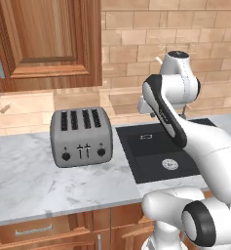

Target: Store the kebab skewer in the freezer for long-term storage. Close the freezer door after placing the cooked food.

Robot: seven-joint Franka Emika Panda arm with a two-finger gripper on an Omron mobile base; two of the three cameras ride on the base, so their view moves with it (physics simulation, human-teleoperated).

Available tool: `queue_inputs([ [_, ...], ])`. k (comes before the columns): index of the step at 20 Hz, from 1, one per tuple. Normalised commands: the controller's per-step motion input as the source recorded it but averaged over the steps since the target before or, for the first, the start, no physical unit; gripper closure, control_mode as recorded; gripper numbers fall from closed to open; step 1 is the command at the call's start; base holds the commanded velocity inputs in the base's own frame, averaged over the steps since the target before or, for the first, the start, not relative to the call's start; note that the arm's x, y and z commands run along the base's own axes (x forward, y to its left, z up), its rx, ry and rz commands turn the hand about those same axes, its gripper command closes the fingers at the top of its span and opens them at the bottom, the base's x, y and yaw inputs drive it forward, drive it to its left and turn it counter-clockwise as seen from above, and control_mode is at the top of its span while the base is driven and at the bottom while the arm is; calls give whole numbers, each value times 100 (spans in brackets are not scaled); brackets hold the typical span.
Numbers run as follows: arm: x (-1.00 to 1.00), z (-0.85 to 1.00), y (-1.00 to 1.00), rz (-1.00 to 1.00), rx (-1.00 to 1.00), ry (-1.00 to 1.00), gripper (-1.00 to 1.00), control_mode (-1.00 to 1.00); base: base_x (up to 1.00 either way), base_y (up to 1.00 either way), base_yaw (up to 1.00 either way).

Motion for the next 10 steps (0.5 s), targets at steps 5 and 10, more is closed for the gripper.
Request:
queue_inputs([
  [5, 0, 0, 0, 0, 0, 0, -100, 100, -3, 2, 0],
  [10, 0, 0, 0, 0, 0, 0, -100, 100, -37, 12, 0],
])
